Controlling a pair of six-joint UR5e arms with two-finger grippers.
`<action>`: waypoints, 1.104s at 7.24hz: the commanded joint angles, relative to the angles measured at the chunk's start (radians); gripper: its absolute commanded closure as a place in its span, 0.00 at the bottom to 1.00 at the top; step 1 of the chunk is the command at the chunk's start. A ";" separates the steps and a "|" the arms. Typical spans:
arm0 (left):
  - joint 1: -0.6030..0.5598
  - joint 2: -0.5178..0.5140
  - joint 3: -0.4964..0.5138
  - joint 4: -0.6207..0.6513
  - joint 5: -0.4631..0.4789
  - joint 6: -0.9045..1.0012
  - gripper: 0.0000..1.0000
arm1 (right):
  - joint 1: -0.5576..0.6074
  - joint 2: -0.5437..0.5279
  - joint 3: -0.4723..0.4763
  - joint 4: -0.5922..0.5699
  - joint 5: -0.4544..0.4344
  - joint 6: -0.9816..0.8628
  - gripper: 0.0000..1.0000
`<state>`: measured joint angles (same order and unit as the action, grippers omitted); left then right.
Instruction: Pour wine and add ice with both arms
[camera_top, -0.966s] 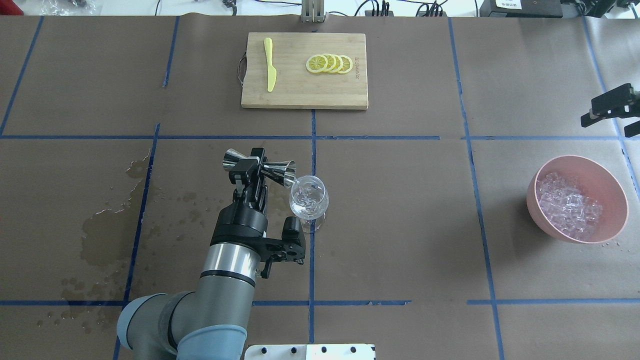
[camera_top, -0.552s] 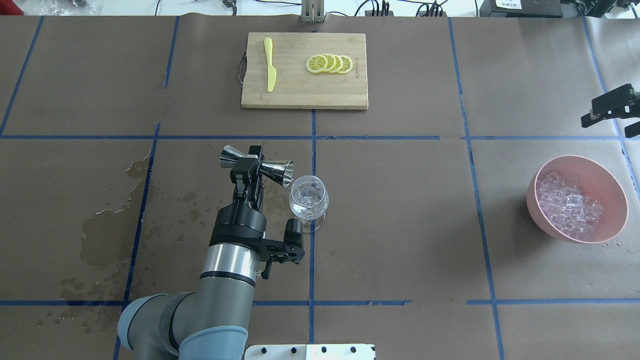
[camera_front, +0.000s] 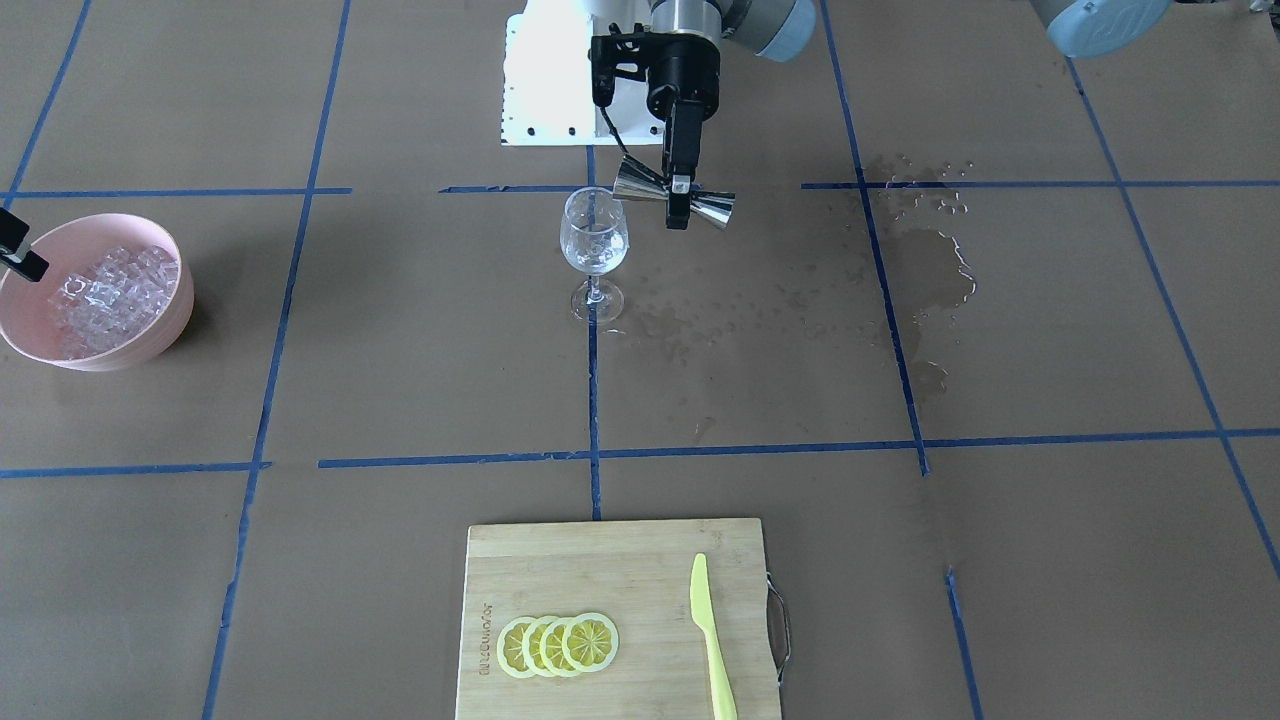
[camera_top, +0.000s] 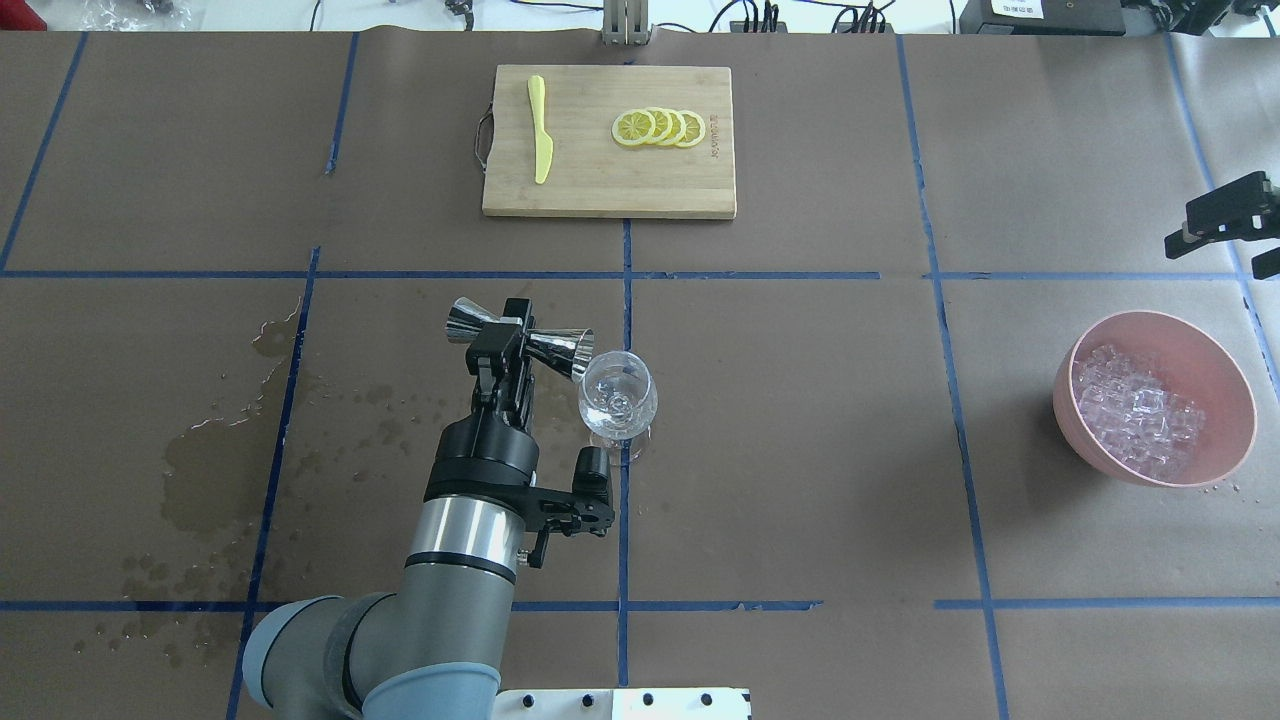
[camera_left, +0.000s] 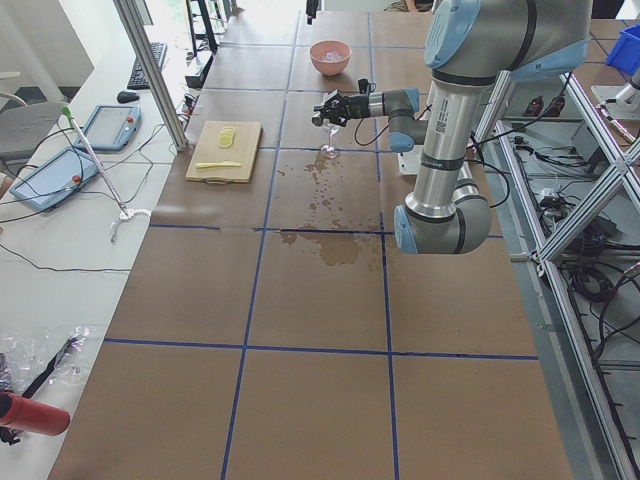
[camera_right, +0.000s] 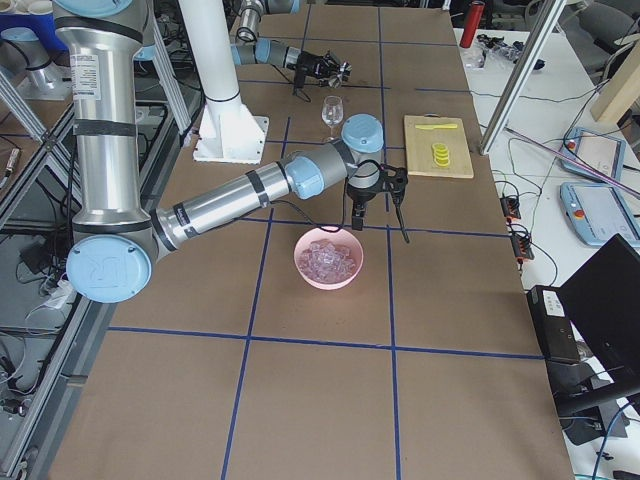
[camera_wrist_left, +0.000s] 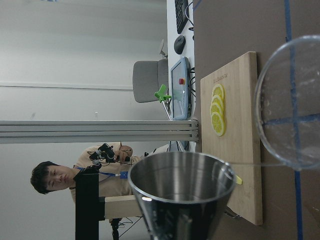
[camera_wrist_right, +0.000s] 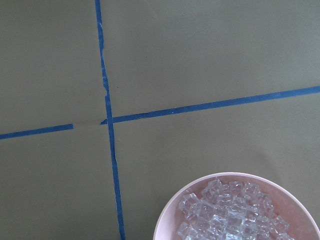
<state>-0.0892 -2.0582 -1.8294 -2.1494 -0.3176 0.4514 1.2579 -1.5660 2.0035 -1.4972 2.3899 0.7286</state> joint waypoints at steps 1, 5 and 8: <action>0.031 0.001 0.016 -0.146 -0.001 -0.144 1.00 | 0.000 0.000 0.001 0.000 -0.001 0.000 0.00; 0.028 0.016 0.096 -0.526 -0.011 -0.372 1.00 | 0.000 0.001 0.008 0.000 -0.002 0.000 0.00; 0.009 0.030 0.096 -0.546 -0.037 -0.562 1.00 | 0.000 0.003 0.011 0.000 -0.006 0.000 0.00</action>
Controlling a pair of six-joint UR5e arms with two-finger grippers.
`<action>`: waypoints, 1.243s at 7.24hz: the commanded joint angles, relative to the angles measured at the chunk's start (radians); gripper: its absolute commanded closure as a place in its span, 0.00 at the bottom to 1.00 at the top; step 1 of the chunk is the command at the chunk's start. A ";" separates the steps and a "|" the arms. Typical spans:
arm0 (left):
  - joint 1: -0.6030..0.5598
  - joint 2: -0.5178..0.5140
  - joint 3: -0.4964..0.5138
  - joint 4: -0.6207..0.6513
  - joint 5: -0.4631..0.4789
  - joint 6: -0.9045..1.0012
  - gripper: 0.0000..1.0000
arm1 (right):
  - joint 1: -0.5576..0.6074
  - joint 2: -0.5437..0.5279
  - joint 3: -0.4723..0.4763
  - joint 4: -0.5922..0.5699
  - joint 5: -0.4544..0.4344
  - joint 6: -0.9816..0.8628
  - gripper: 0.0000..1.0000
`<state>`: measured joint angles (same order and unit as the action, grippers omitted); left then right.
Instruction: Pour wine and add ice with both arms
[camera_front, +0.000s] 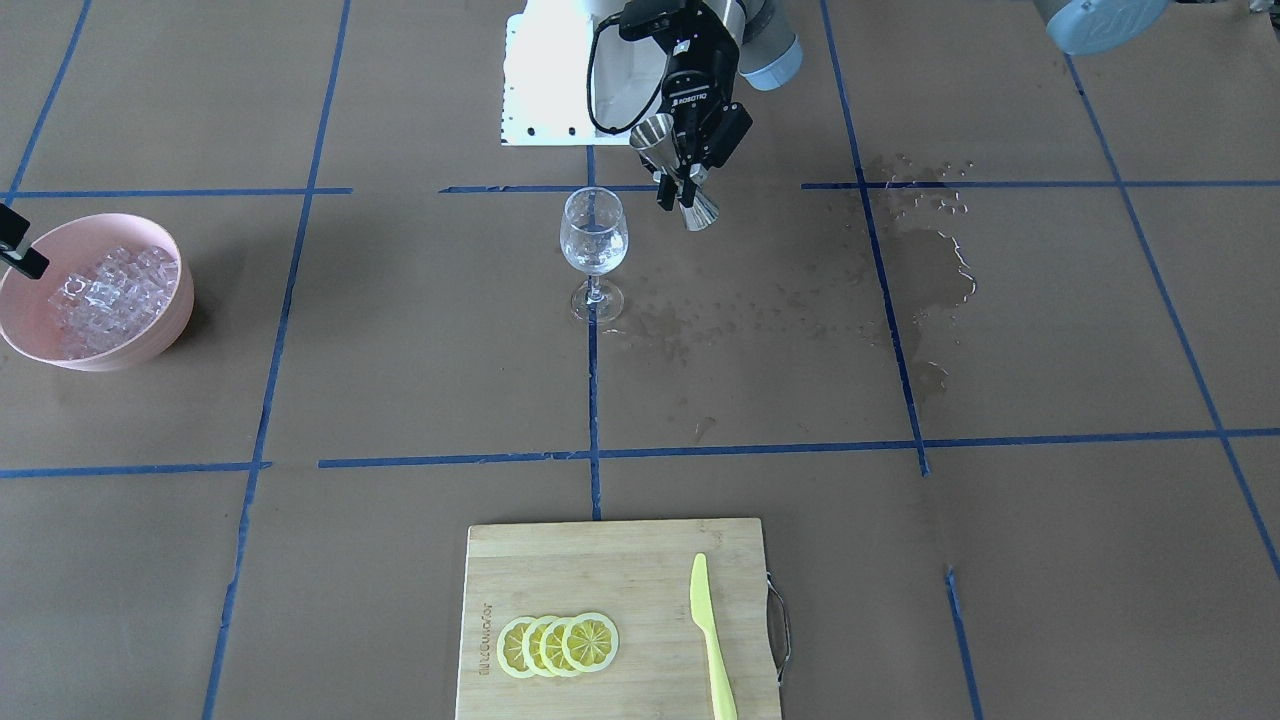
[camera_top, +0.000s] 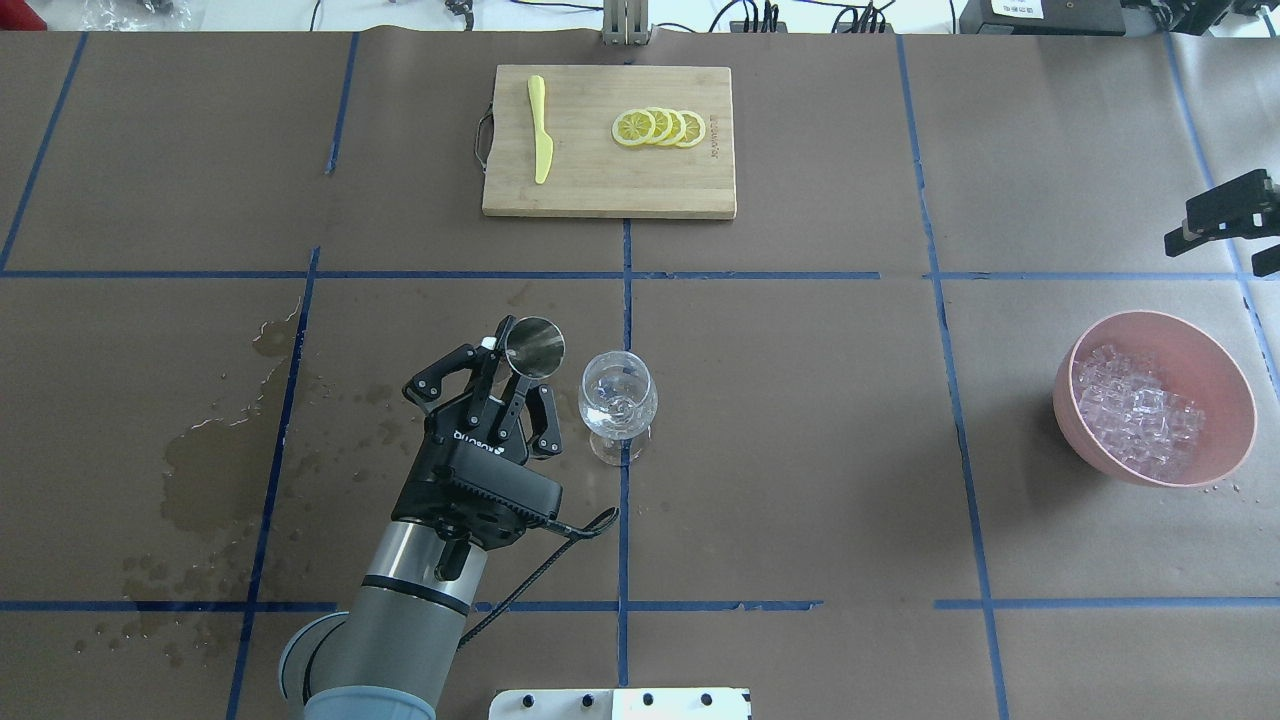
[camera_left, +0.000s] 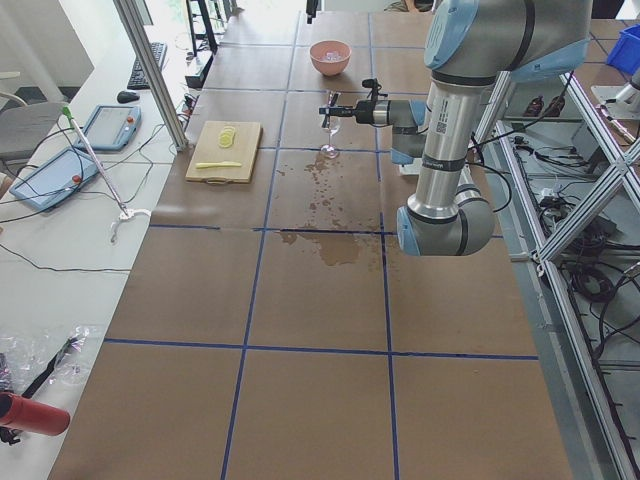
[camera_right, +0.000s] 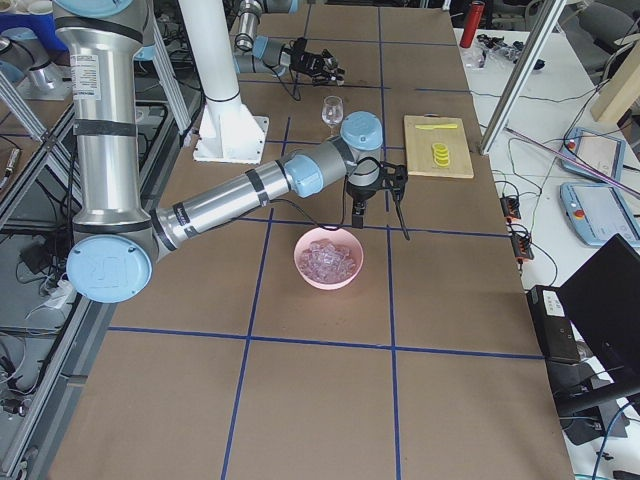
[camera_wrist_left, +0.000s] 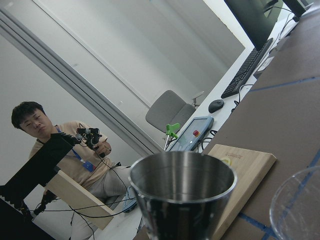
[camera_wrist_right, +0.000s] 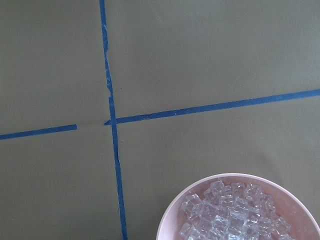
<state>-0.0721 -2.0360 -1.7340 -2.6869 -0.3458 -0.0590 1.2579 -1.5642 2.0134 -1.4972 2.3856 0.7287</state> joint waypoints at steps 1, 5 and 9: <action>-0.026 0.016 -0.001 -0.010 -0.039 -0.083 1.00 | 0.000 0.001 0.002 0.000 -0.002 0.000 0.00; -0.080 0.167 -0.027 -0.153 -0.135 -0.154 1.00 | -0.005 -0.002 0.005 0.000 -0.005 0.000 0.00; -0.152 0.412 -0.153 -0.235 -0.266 -0.200 1.00 | -0.164 -0.161 0.008 0.274 -0.182 0.139 0.00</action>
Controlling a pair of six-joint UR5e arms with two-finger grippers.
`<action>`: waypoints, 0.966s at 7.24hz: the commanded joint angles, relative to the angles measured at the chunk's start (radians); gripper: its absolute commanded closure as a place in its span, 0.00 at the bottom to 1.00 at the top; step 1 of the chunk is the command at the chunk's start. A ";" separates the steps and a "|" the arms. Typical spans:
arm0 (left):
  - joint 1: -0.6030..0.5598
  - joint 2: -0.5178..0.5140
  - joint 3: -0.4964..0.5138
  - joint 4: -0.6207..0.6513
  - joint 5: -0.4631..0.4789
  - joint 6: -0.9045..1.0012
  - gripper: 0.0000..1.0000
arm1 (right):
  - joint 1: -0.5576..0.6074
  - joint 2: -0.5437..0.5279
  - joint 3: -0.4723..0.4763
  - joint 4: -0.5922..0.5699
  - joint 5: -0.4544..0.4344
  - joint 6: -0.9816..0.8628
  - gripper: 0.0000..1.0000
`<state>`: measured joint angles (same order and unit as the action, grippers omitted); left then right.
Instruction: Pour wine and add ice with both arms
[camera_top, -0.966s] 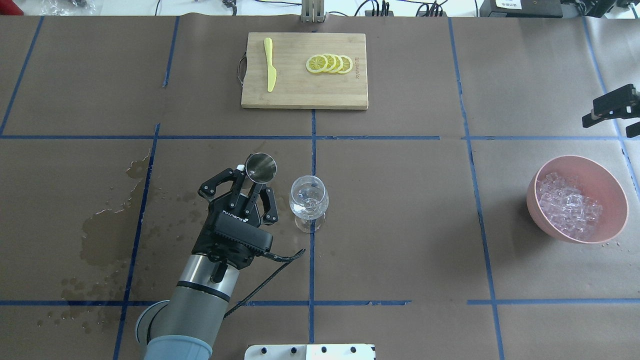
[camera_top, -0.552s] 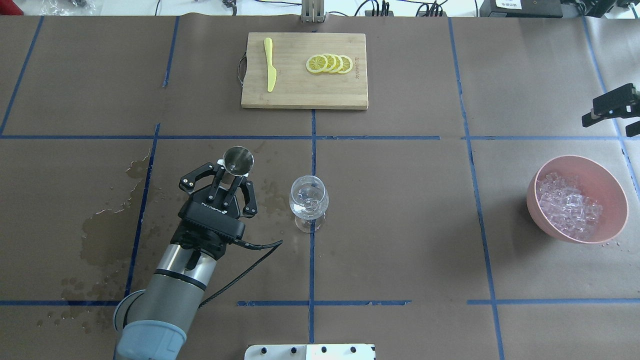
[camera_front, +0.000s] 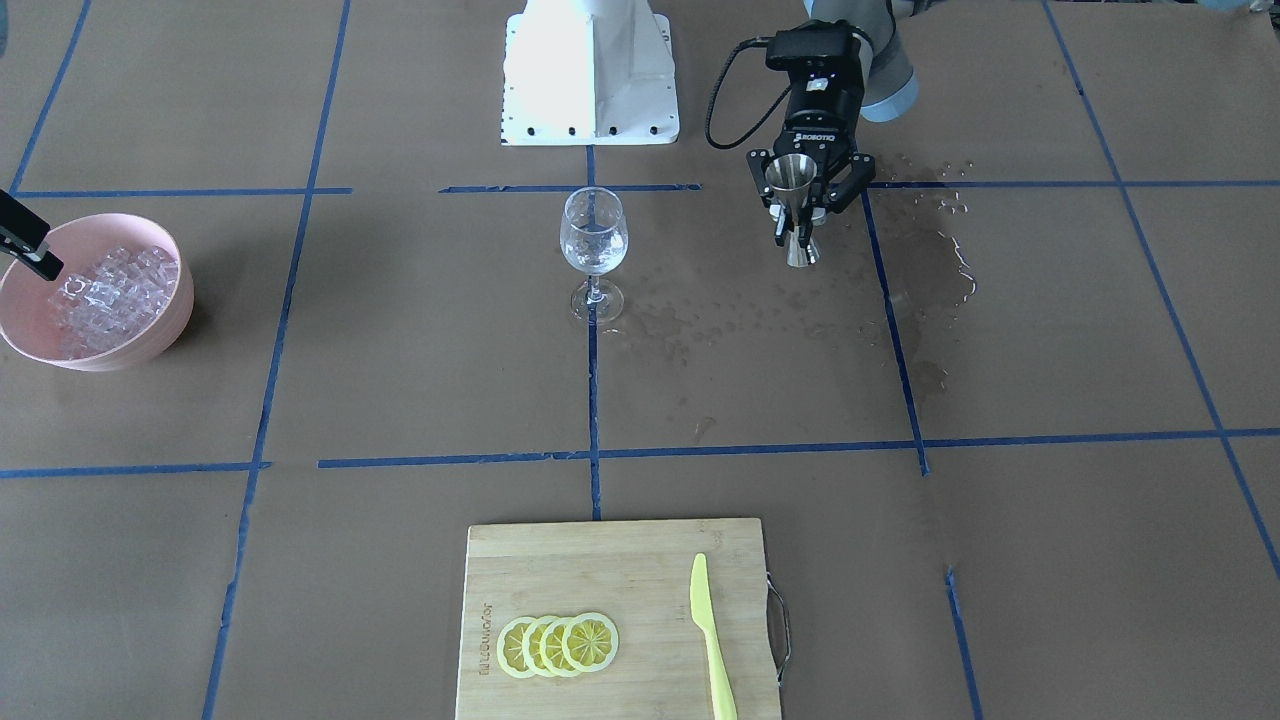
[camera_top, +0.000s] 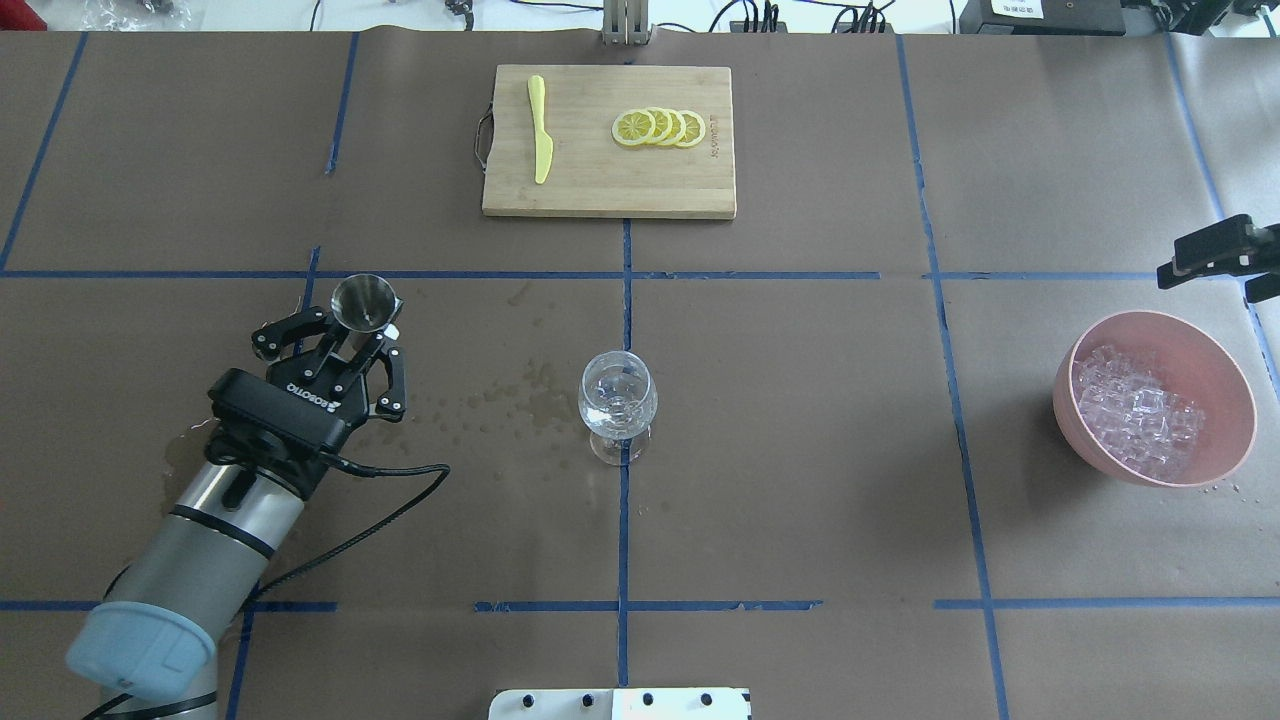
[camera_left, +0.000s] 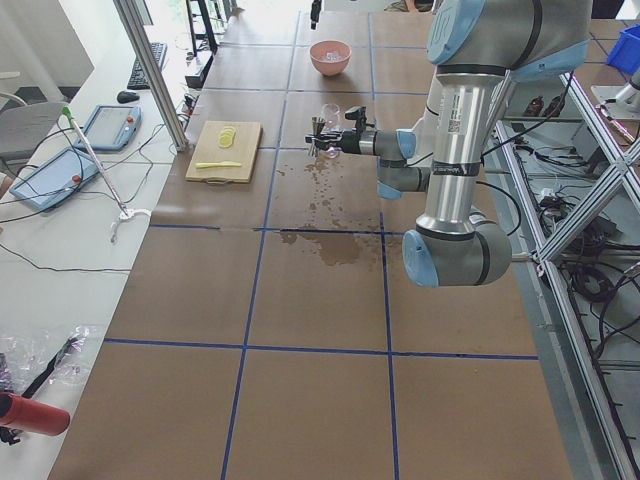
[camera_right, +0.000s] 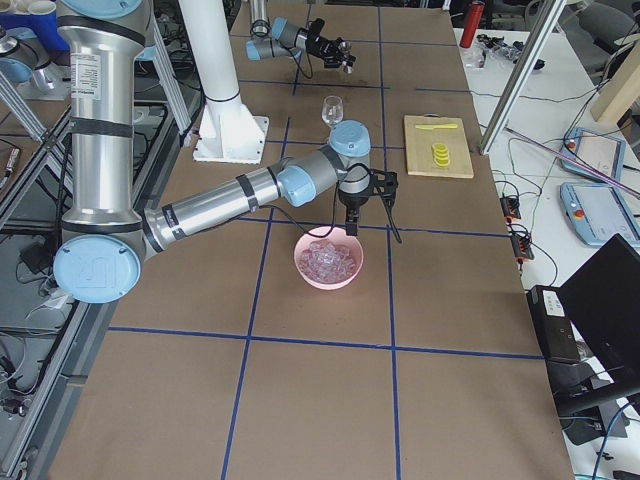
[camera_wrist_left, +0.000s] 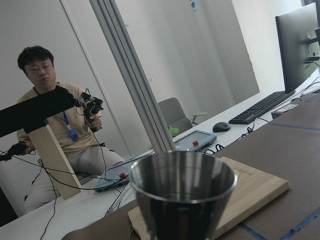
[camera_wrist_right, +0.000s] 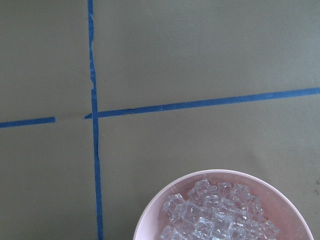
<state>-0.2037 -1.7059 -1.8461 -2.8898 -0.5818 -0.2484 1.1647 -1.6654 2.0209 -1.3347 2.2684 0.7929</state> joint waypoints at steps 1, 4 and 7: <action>-0.026 0.101 -0.042 -0.049 -0.030 -0.049 1.00 | -0.136 -0.107 -0.005 0.171 -0.149 0.089 0.00; -0.037 0.173 -0.042 -0.092 -0.056 -0.094 1.00 | -0.232 -0.155 -0.080 0.372 -0.224 0.230 0.00; -0.037 0.196 -0.041 -0.101 -0.056 -0.112 1.00 | -0.255 -0.155 -0.122 0.379 -0.236 0.239 0.00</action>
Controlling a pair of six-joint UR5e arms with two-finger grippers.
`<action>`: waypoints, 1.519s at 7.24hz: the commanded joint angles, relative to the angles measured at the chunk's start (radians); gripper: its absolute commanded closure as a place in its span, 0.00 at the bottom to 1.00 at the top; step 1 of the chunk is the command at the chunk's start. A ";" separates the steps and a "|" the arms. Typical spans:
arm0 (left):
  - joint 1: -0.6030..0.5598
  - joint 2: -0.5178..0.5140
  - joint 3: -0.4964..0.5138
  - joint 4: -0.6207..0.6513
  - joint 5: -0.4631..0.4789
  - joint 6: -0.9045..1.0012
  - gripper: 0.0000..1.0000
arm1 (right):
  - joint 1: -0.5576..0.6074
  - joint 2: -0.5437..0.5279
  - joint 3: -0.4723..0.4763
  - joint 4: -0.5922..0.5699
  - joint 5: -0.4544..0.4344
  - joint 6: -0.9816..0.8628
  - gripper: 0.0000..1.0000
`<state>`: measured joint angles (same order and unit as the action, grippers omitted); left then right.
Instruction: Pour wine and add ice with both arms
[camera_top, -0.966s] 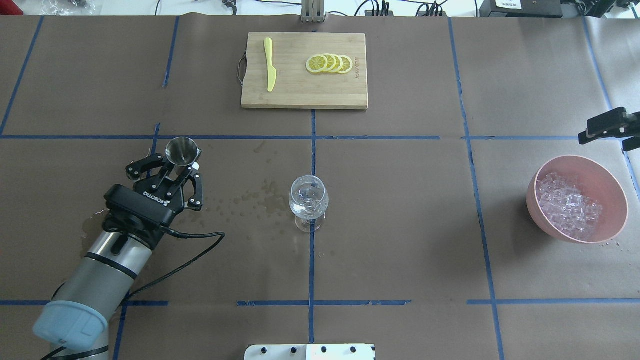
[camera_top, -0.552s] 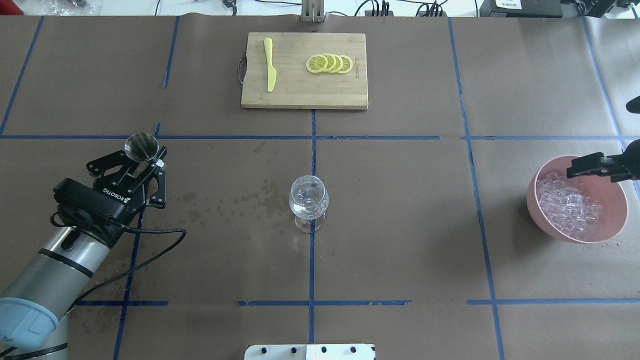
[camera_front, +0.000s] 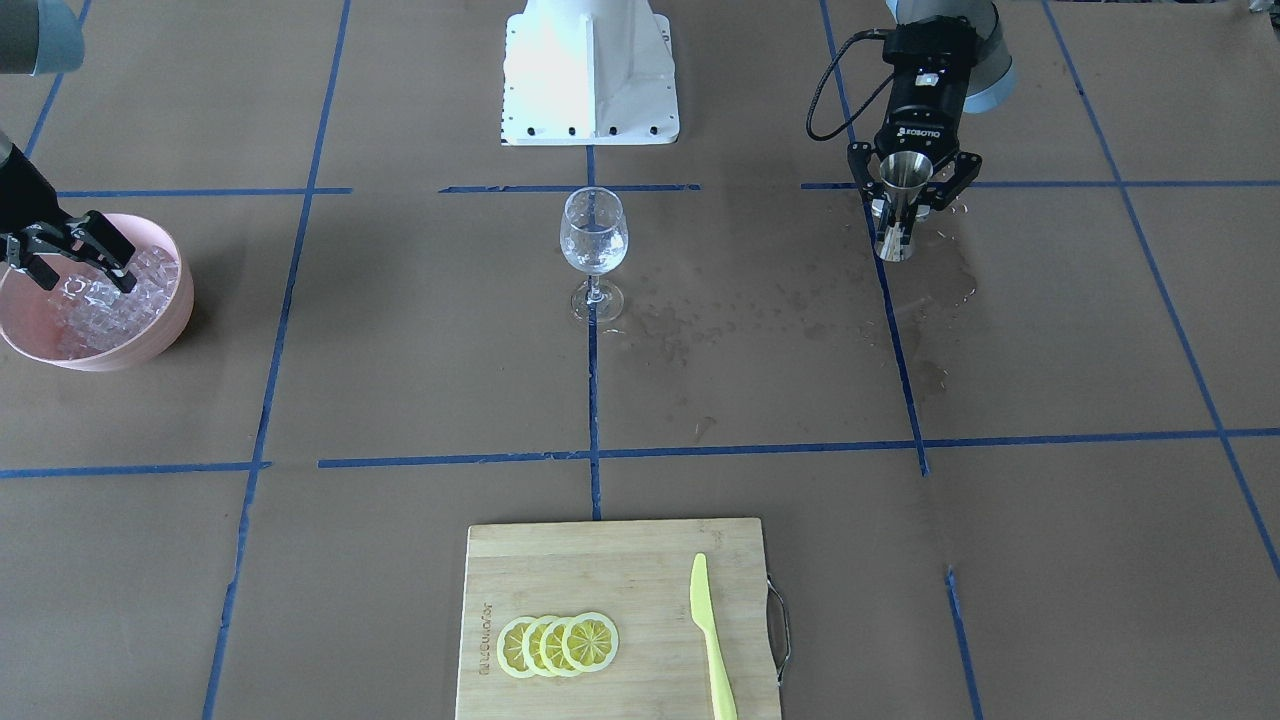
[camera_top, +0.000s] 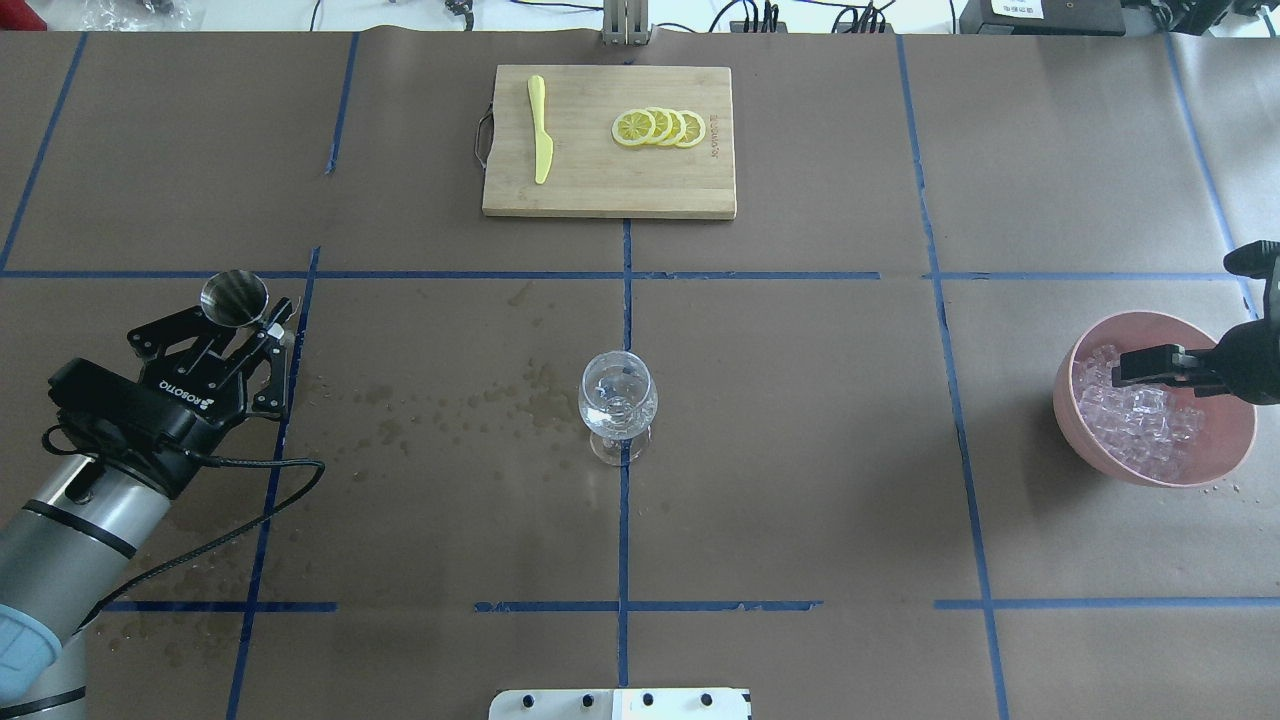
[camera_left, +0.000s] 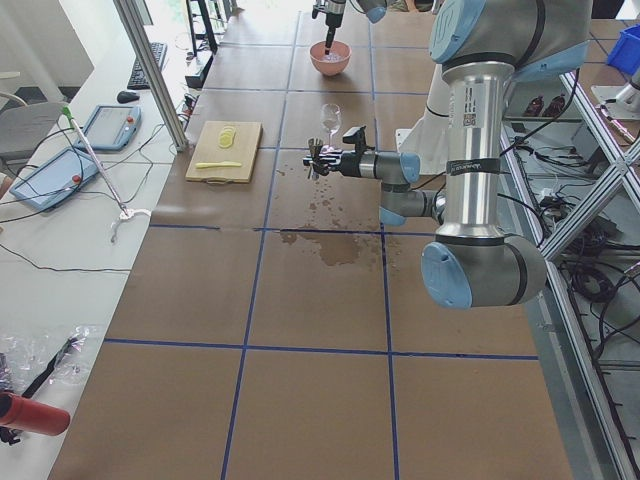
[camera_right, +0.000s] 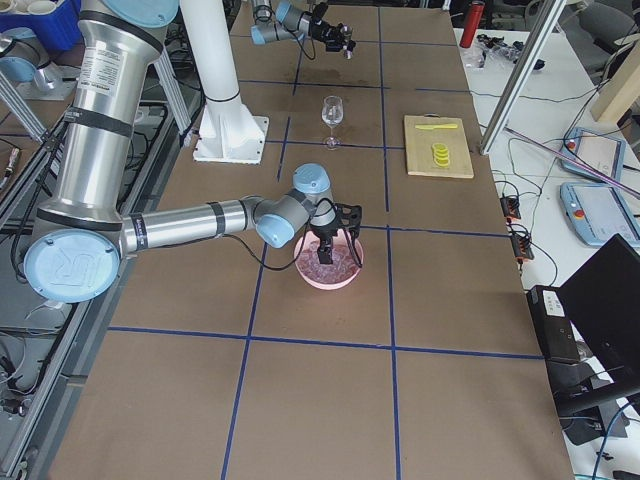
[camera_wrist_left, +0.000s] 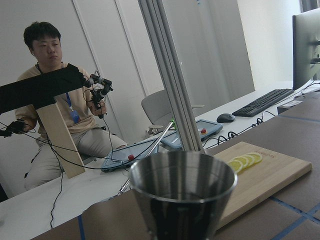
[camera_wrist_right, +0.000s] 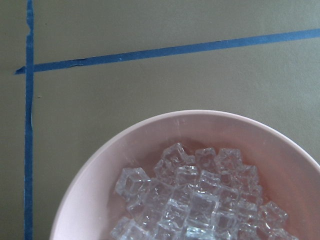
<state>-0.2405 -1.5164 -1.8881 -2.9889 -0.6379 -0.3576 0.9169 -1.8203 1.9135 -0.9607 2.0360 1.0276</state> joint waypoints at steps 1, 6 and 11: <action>0.000 0.030 0.001 -0.007 0.000 -0.010 1.00 | -0.010 -0.001 -0.013 0.002 -0.002 0.006 0.01; 0.000 0.038 0.018 -0.010 0.000 -0.030 1.00 | -0.041 0.001 -0.025 -0.006 -0.002 0.031 0.19; 0.000 0.047 0.027 -0.012 0.000 -0.032 1.00 | -0.038 0.003 -0.028 -0.006 -0.003 0.028 0.47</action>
<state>-0.2408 -1.4706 -1.8641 -3.0003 -0.6381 -0.3885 0.8784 -1.8195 1.8856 -0.9664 2.0330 1.0566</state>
